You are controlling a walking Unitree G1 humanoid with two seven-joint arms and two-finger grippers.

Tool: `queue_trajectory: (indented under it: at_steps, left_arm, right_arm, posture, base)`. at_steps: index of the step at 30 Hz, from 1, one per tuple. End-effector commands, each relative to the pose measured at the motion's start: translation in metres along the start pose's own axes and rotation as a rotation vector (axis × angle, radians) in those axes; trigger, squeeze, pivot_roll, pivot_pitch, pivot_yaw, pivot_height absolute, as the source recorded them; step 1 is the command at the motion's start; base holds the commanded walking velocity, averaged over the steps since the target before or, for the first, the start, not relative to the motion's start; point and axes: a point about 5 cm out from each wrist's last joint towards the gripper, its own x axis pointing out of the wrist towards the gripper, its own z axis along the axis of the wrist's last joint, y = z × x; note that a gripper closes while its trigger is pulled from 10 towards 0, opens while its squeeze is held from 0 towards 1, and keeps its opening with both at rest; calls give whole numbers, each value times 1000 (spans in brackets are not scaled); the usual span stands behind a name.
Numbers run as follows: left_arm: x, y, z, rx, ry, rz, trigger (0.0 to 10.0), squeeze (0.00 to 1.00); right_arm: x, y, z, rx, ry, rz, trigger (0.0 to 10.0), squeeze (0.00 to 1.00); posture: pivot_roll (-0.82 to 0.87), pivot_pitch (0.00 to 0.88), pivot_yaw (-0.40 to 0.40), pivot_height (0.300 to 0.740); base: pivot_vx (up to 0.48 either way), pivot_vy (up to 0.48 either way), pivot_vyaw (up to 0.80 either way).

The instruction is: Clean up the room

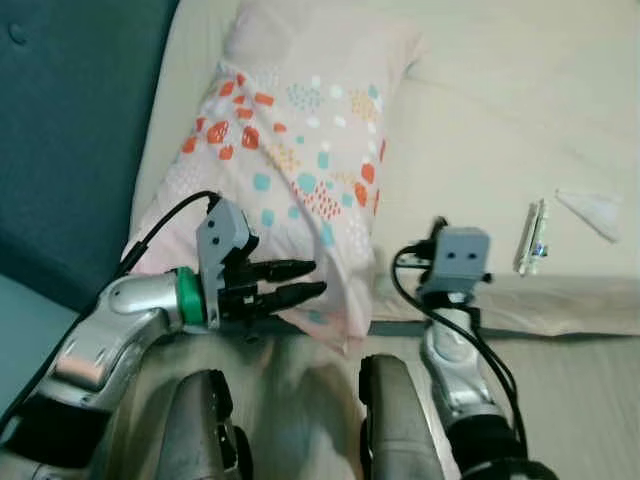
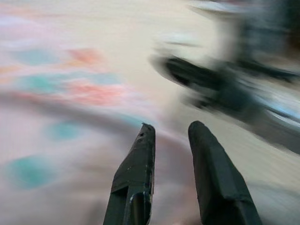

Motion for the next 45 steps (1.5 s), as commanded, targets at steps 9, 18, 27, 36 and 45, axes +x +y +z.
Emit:
queue_trajectory:
  at_steps: [9,18,27,36,45]
  left_arm:
    - [1,25,-17,-27,17,610,10000,0]
    - [-5,45,-13,92,2,782,10000,0]
    - [1,45,-26,4,16,805,10000,0]
    - [19,37,-24,-7,-10,781,10000,0]
    - [40,34,-24,4,2,750,10000,0]
  right_arm:
    - [-24,3,-14,59,62,20,10000,0]
    - [-9,-17,-17,5,61,28,10000,0]
    - [4,-13,-9,6,36,72,10000,0]
    - [7,-13,-7,11,27,72,10000,0]
    - [11,-16,-8,12,20,52,10000,0]
  posture:
    - [-120,167,50,596]
    - [-106,91,-18,616]
    - [-95,52,-28,641]
    - [-96,31,-18,666]
    - [-105,26,-7,696]
  base:
    - [0,0,0]
    - [0,0,0]
    - [0,0,0]
    - [0,0,0]
    - [0,0,0]
